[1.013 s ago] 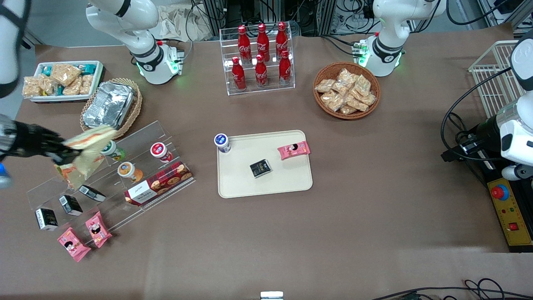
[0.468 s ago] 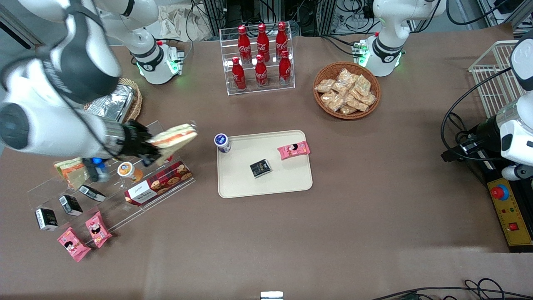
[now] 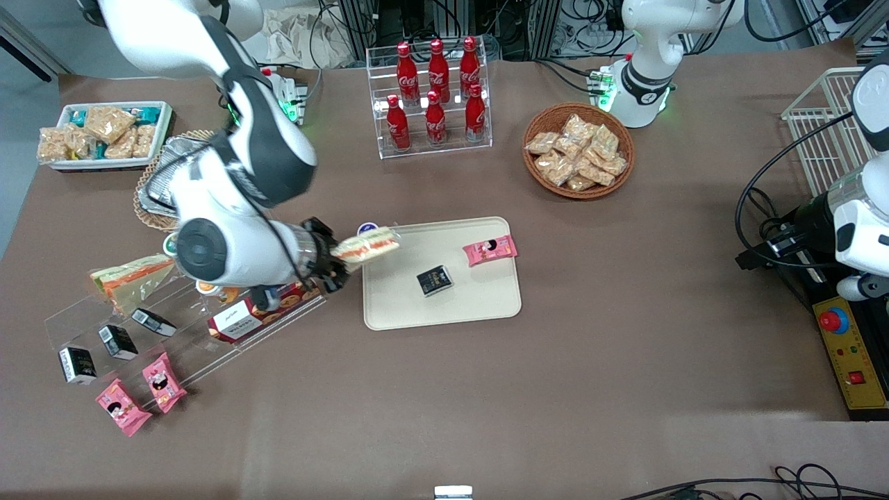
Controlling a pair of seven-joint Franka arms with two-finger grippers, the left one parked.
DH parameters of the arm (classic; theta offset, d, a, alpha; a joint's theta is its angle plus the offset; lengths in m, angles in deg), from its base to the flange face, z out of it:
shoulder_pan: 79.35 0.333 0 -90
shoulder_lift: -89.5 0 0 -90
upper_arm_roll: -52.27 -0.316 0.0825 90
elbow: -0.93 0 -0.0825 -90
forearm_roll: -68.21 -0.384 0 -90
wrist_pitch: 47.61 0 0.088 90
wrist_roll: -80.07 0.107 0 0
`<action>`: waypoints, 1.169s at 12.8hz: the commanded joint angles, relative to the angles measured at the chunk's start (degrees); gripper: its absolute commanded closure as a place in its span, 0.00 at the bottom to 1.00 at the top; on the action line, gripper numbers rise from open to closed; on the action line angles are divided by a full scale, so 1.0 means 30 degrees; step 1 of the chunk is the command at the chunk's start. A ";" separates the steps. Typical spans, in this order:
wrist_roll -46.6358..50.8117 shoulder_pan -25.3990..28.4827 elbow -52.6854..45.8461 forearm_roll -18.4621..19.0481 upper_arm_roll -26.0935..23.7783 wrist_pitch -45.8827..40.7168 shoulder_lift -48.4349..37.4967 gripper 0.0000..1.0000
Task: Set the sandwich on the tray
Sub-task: 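Carry the held sandwich over to the cream tray, then lower the sandwich onto the tray beside the black card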
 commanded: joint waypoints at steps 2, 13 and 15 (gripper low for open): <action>0.2585 0.1812 -0.0182 -0.0442 0.0268 0.4396 0.2358 1.00; 0.4406 0.3017 -0.0153 -0.0032 0.0443 0.9298 0.5233 1.00; 0.4436 0.3046 -0.0153 0.0377 0.0444 0.9476 0.5556 1.00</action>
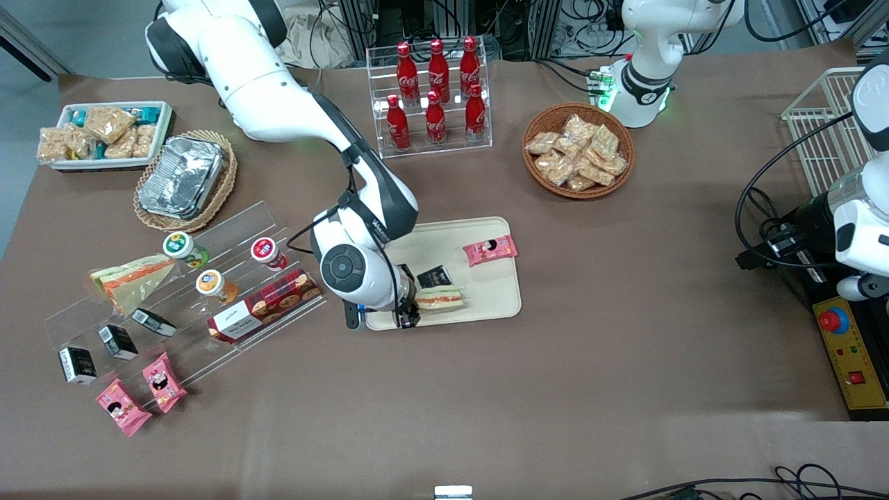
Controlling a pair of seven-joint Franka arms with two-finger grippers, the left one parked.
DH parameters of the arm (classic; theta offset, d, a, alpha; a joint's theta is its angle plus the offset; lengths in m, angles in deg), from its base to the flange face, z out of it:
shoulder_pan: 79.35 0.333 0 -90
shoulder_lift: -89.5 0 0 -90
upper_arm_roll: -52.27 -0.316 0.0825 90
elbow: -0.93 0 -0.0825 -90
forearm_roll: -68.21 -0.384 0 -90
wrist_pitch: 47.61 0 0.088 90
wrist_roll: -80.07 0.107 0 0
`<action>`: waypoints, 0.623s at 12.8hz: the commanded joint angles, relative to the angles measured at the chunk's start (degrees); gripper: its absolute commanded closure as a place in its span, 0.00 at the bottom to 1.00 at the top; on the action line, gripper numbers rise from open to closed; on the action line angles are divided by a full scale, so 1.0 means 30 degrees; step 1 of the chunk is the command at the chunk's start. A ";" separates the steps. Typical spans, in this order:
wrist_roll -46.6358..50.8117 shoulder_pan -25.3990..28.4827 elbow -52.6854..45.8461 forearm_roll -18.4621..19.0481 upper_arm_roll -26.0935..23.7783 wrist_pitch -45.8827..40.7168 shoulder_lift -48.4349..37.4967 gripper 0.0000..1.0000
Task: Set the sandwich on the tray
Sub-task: 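Lower the sandwich onto the tray beside the black card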
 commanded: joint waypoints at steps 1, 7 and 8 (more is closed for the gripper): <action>0.0503 0.0306 -0.0322 0.0292 0.0275 0.0642 0.0714 1.00; 0.0855 0.0365 -0.0322 0.0438 0.0275 0.0938 0.1478 1.00; 0.0797 0.0365 -0.0322 0.0467 0.0275 0.0938 0.1536 1.00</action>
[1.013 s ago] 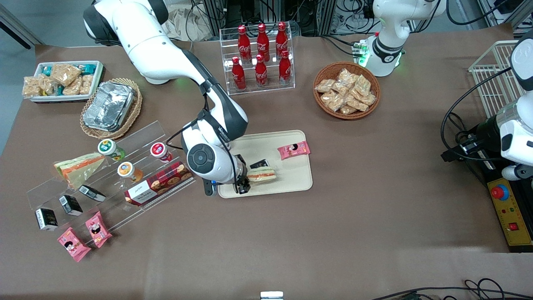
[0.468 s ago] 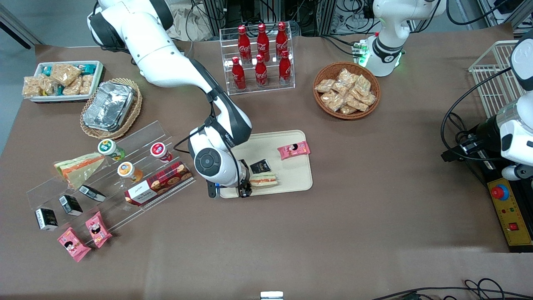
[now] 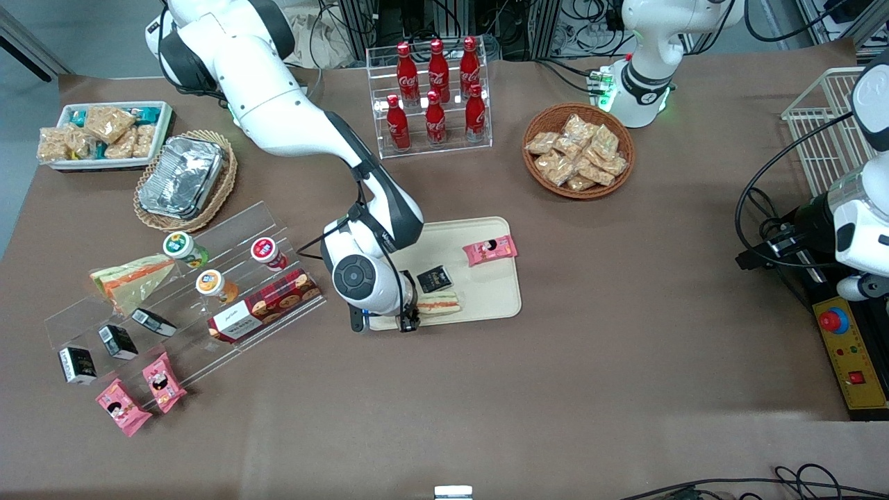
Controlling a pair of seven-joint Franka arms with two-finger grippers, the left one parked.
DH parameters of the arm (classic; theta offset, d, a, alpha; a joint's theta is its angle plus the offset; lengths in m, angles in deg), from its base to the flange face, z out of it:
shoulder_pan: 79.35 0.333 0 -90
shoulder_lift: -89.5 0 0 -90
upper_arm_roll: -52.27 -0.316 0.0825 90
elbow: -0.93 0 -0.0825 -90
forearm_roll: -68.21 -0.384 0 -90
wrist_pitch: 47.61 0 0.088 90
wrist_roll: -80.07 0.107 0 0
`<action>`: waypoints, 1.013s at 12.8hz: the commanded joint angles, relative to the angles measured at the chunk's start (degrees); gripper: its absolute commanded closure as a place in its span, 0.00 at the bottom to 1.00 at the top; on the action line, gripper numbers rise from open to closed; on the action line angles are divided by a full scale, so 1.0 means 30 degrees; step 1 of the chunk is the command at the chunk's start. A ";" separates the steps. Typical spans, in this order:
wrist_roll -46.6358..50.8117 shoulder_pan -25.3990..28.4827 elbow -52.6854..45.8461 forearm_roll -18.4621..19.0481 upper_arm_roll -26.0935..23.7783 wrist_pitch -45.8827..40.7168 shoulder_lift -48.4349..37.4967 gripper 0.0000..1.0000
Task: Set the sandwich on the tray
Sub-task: 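Lower the sandwich onto the tray beside the black card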
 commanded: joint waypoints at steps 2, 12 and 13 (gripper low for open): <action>0.0497 0.0186 -0.0294 0.0463 0.0172 0.0243 0.0446 0.14; 0.0262 0.0420 -0.0440 0.2047 -0.0004 0.1005 0.0039 0.02; 0.0262 0.0449 -0.0440 0.2046 -0.0004 0.0976 -0.0051 0.02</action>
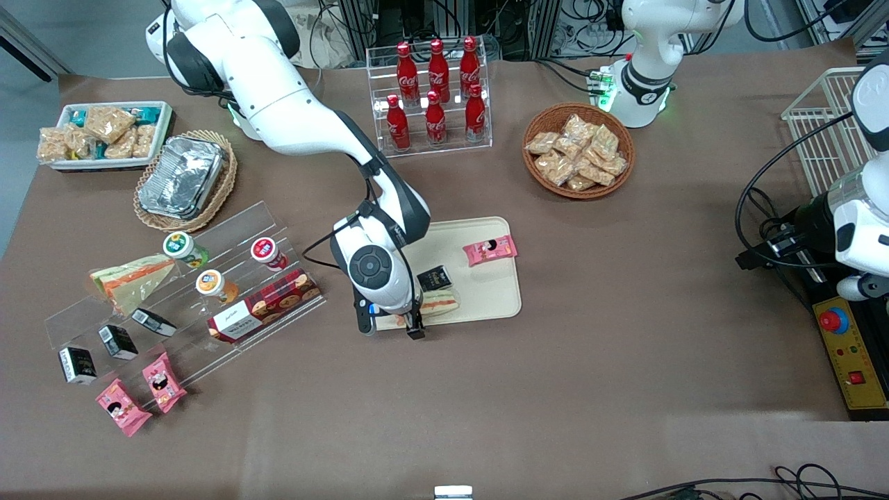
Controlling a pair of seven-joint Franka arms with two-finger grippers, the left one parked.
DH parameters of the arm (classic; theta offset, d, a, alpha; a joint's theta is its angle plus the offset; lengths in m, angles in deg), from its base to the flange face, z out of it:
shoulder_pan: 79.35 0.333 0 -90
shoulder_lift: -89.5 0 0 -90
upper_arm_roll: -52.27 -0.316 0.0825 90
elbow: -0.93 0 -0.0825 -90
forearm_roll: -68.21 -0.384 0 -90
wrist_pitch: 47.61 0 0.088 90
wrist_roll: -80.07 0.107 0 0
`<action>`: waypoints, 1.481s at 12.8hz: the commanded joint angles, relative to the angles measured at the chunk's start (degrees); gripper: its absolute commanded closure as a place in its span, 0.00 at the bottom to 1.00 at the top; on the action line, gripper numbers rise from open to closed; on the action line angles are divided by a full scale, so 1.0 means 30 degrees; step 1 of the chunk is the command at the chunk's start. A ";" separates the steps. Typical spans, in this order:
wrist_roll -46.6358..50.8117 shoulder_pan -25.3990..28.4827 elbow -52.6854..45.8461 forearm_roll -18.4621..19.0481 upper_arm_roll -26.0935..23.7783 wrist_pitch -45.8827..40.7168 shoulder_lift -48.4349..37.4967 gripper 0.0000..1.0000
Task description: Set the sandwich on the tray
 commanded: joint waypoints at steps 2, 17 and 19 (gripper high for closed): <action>0.0188 -0.0076 -0.0156 0.0097 -0.0108 -0.0374 -0.0519 0.02; -1.5927 -0.2677 0.2881 0.0418 0.0419 -0.7320 -1.0353 0.02; -1.9340 -0.3355 0.4292 0.1115 0.0564 -0.7144 -1.1939 0.02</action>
